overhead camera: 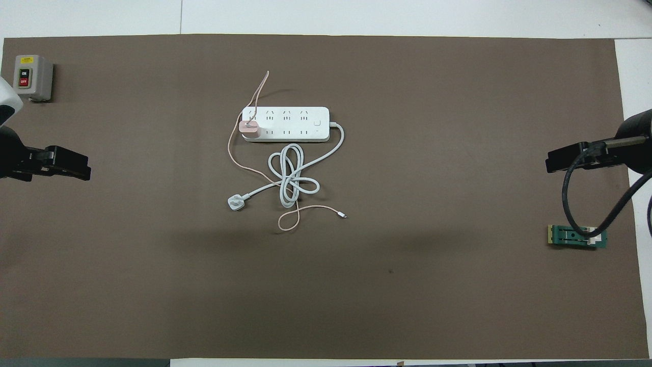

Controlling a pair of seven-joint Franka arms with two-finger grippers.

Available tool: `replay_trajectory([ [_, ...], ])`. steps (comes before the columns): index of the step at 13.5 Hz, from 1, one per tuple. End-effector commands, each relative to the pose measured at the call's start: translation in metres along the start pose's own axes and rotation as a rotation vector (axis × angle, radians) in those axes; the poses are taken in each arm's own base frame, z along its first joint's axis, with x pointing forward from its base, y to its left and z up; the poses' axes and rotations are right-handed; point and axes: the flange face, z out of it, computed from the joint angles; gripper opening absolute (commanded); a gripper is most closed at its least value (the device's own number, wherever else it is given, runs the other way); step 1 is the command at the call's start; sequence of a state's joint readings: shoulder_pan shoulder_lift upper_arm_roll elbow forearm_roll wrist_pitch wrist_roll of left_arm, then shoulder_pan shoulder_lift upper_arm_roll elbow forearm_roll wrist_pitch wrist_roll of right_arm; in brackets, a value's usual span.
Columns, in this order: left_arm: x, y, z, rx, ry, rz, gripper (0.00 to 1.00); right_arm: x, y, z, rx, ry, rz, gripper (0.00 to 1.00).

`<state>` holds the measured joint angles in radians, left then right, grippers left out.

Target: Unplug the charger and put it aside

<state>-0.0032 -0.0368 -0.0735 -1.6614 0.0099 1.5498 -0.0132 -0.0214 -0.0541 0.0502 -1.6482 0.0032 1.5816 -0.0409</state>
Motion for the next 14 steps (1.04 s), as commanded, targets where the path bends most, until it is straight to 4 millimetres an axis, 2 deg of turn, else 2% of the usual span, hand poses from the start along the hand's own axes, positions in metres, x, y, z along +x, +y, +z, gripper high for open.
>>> replay_trajectory([
  [1, -0.005, -0.001, 0.001, -0.012, 0.013, -0.016, 1.0, -0.006, 0.003, -0.002, -0.012, -0.005, 0.022, 1.0],
  [6, -0.004, -0.001, 0.0, -0.012, 0.024, -0.016, 1.0, -0.005, -0.002, -0.002, -0.016, 0.0, 0.001, 1.0],
  [9, 0.012, 0.008, 0.008, -0.02, 0.092, -0.099, 1.0, 0.0, -0.009, 0.004, 0.0, 0.011, 0.043, 1.0],
  [11, 0.027, 0.021, 0.02, -0.027, 0.075, -0.134, 1.0, 0.009, -0.04, 0.021, 0.029, -0.021, 0.218, 1.0],
  [14, 0.053, 0.064, 0.05, -0.041, 0.045, -0.476, 1.0, 0.039, -0.089, 0.068, 0.173, -0.124, 0.597, 1.0],
])
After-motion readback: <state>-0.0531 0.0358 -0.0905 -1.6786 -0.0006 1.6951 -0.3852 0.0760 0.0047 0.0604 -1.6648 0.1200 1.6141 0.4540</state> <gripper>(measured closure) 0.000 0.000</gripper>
